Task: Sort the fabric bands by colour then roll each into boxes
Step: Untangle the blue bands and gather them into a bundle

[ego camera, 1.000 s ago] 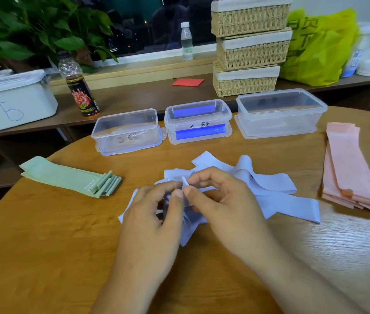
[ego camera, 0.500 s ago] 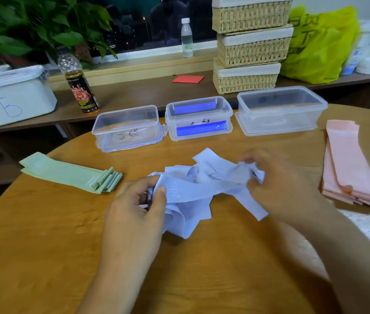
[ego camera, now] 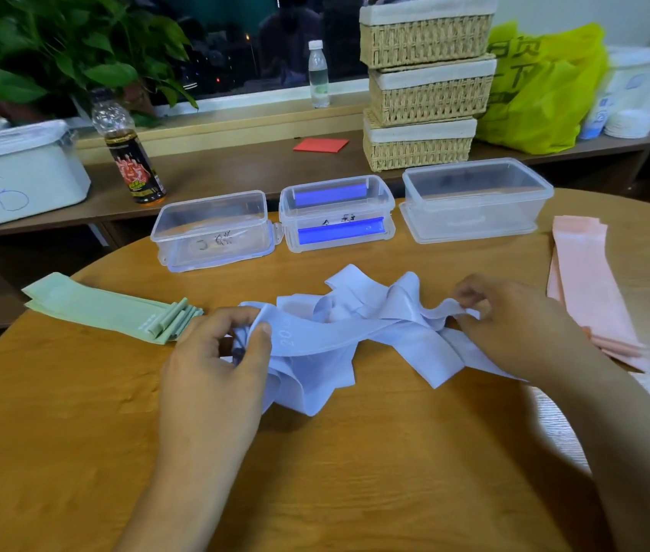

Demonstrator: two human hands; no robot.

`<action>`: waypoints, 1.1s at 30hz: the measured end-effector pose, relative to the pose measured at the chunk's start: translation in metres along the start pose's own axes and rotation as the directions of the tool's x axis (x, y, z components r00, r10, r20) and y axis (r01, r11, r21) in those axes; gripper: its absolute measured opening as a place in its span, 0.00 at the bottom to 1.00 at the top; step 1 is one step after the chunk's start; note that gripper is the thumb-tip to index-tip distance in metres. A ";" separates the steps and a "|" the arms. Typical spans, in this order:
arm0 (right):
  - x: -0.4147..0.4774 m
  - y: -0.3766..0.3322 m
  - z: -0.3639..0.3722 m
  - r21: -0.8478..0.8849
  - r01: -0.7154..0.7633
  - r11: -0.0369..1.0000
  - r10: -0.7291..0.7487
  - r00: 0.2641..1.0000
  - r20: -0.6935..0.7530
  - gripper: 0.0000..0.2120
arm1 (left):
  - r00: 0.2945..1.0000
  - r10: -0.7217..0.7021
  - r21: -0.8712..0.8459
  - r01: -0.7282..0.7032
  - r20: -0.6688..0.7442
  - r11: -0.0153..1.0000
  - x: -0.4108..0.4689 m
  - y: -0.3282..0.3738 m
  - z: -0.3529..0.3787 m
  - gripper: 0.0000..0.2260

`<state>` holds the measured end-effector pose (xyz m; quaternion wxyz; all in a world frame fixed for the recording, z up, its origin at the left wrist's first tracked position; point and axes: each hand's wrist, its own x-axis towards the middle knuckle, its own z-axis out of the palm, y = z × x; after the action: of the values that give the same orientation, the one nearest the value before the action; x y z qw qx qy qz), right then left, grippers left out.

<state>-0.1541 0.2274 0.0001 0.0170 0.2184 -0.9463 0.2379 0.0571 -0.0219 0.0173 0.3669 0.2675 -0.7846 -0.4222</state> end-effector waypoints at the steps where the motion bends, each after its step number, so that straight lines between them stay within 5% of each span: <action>1: 0.001 -0.001 -0.001 0.010 0.004 1.000 -0.004 1.000 0.004 0.09 | 1.000 0.001 0.005 -0.001 0.000 1.000 0.001 -0.001 0.000 0.04; 4: 0.003 0.000 -0.002 0.031 0.011 0.999 -0.009 0.997 -0.082 0.09 | 1.000 0.014 0.010 -0.014 0.016 1.000 0.002 -0.002 0.000 0.07; 8: 0.002 -0.007 -0.007 0.258 0.027 0.966 0.016 0.986 -0.164 0.08 | 0.994 0.052 0.019 -0.054 0.094 0.998 -0.002 0.000 0.003 0.15; 11: -0.008 -0.027 -0.012 0.404 0.142 0.904 -0.036 0.966 -0.257 0.07 | 0.990 0.079 0.036 -0.084 0.121 0.996 -0.005 0.003 0.005 0.12; 16: -0.032 -0.068 -0.002 0.317 0.512 0.798 -0.334 0.814 -0.475 0.08 | 0.988 0.022 -0.009 -0.021 0.156 1.000 -0.008 0.006 0.007 0.07; 20: -0.053 -0.105 0.027 0.264 0.658 0.705 -0.537 0.739 -0.406 0.15 | 0.988 0.013 -0.080 -0.001 0.153 0.997 -0.010 0.010 0.009 0.02; 23: -0.065 -0.123 0.042 0.301 0.643 0.704 -0.511 0.754 -0.414 0.19 | 0.979 0.026 -0.116 -0.002 0.204 0.993 -0.013 0.011 0.010 0.06; 28: -0.072 -0.141 0.052 0.756 0.379 0.534 -0.274 0.923 -0.269 0.26 | 0.979 0.002 -0.162 0.031 0.204 0.986 -0.011 0.011 0.007 0.06; 33: -0.068 -0.141 0.051 0.869 0.261 0.420 -0.201 0.961 -0.191 0.28 | 0.980 -0.015 -0.166 0.048 0.196 0.985 -0.009 0.007 0.007 0.04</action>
<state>-0.0293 0.1198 0.0078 -0.0397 0.3158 -0.6427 0.6969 0.0564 -0.0086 0.0176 0.3032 0.2052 -0.7734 -0.5174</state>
